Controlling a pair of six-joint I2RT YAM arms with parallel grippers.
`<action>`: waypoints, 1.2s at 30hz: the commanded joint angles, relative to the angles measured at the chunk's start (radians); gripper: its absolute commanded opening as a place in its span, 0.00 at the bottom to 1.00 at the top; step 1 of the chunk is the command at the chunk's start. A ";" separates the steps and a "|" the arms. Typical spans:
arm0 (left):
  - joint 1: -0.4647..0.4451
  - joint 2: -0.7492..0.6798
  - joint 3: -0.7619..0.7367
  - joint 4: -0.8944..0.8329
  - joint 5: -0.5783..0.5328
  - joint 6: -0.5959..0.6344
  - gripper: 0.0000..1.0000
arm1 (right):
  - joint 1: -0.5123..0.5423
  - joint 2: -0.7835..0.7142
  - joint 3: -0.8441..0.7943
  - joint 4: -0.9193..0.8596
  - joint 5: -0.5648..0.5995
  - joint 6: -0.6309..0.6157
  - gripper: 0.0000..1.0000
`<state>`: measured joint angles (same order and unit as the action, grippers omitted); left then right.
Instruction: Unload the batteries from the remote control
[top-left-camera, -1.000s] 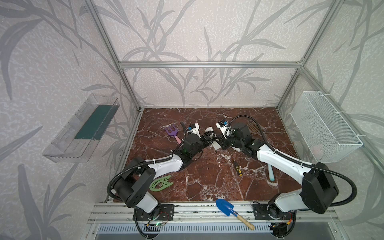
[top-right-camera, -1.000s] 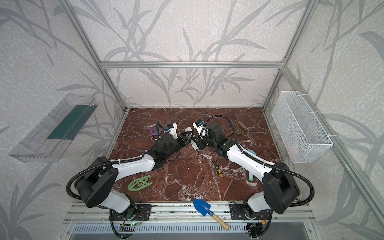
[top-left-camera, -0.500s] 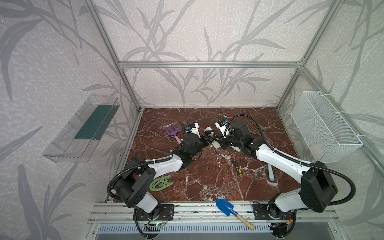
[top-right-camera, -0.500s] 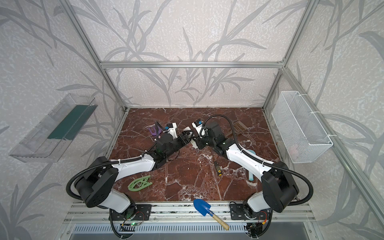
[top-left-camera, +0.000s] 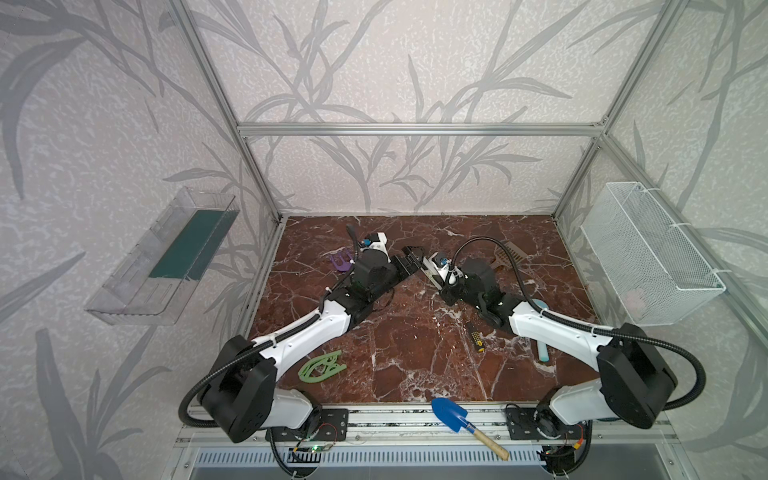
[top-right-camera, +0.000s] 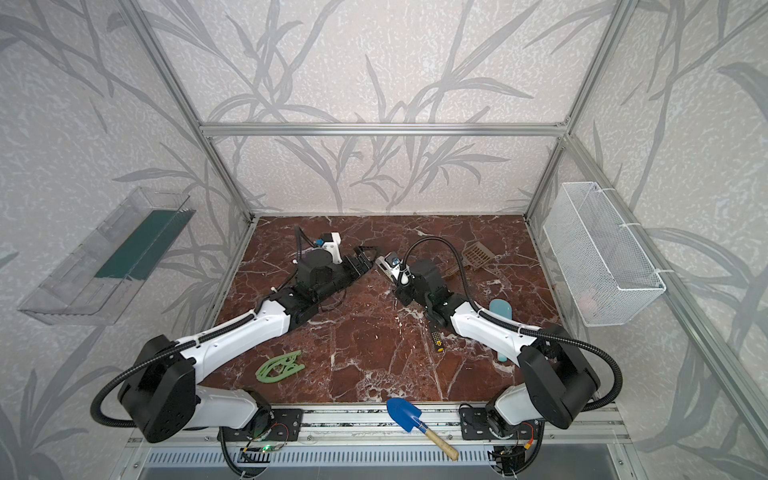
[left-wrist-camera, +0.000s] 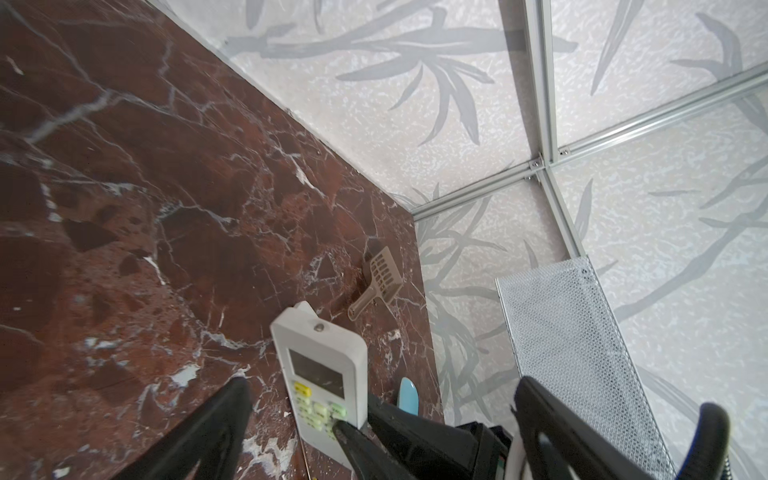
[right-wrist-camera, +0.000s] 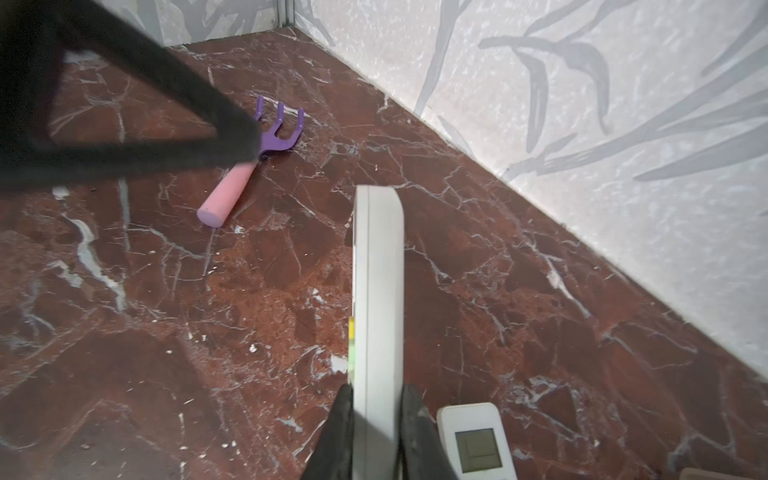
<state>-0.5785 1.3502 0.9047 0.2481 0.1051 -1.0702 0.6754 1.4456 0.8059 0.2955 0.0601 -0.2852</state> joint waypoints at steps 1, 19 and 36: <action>0.039 -0.030 0.046 -0.217 0.043 -0.036 0.99 | 0.030 0.017 -0.029 0.223 0.147 -0.185 0.05; 0.070 0.008 0.188 -0.431 0.178 -0.045 0.90 | 0.205 0.098 -0.174 0.874 0.371 -0.744 0.04; 0.072 -0.039 0.160 -0.415 0.146 -0.068 0.66 | 0.301 0.199 -0.172 1.091 0.428 -1.024 0.04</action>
<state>-0.5098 1.3457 1.0653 -0.1577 0.2676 -1.1255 0.9691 1.6367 0.6357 1.2743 0.4618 -1.2625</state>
